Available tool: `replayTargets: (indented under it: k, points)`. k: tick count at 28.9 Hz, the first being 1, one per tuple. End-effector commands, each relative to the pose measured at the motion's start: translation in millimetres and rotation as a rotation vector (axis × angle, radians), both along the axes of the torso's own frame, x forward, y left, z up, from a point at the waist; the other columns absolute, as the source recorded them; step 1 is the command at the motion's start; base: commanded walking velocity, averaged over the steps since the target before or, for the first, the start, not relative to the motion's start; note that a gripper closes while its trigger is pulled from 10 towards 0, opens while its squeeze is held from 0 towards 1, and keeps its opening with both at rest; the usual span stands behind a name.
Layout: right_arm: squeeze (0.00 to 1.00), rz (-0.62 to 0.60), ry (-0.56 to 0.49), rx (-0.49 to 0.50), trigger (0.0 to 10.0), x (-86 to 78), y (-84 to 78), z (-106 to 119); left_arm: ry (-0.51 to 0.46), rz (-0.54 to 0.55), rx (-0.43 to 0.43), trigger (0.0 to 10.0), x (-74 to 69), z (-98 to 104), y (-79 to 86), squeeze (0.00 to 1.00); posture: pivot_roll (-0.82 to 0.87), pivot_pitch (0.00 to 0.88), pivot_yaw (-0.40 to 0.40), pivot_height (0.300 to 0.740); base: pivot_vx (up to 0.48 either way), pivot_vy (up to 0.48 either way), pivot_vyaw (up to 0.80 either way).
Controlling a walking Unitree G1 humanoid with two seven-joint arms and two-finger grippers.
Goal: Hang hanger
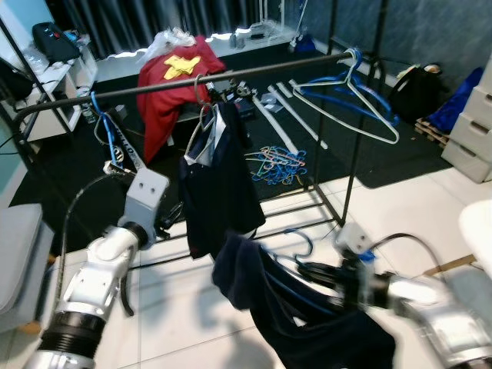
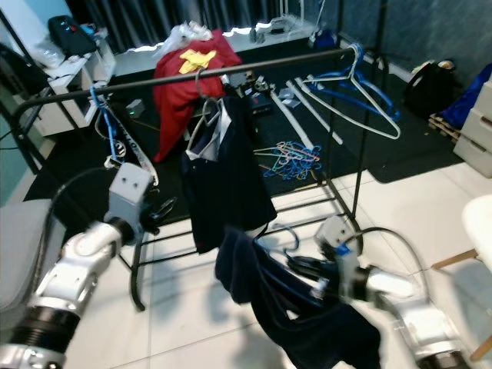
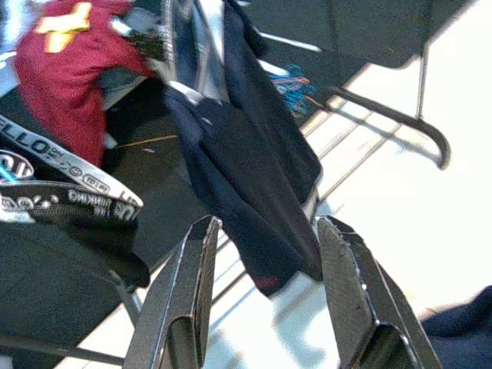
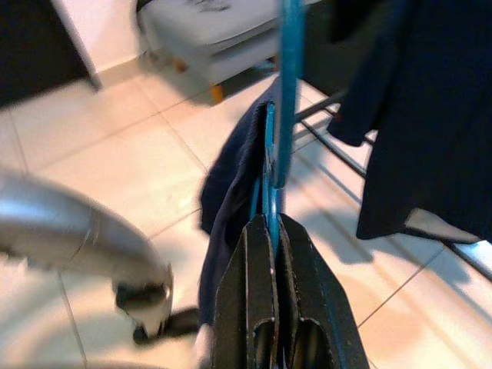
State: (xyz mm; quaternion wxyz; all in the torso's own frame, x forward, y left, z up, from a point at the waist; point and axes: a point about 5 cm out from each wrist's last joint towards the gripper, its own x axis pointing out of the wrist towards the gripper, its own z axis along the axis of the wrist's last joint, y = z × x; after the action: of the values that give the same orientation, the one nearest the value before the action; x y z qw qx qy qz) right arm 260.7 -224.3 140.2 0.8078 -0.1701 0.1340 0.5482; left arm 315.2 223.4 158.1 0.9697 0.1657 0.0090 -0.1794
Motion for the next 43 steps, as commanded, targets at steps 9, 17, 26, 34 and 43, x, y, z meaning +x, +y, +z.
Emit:
replayTargets:
  k: [9,17,26,34,43]
  points:
    - [0.00,0.257,-0.248,0.012,10.0,4.7,11.6,48.4,0.116,-0.383,-0.037,10.0,-45.3,-6.4,-6.2,0.00,-0.06,0.068,0.074,0.740,0.000,0.000,0.00]
    - [0.00,0.282,-0.302,0.035,10.0,12.0,13.7,64.6,0.149,-0.499,-0.115,10.0,-58.4,-14.7,-40.2,0.00,-0.06,0.066,0.074,0.740,0.000,0.000,0.00]
    - [0.00,0.225,-0.392,0.091,10.0,27.6,15.8,78.5,0.036,-0.328,-0.165,10.0,-46.1,-27.0,-70.5,1.00,-0.07,0.053,0.072,0.740,0.000,0.000,0.00]
    - [0.00,0.195,-0.423,0.111,10.0,34.1,11.4,91.2,-0.027,-0.115,-0.197,10.0,-40.8,-37.5,-70.1,0.00,-0.08,0.048,0.078,0.740,0.000,0.000,0.00]
    - [0.00,0.175,-0.437,0.126,10.0,40.6,6.6,98.3,-0.011,-0.028,-0.333,10.0,-45.4,-37.9,-63.3,0.00,-0.08,0.056,0.069,0.740,0.000,0.000,0.00]
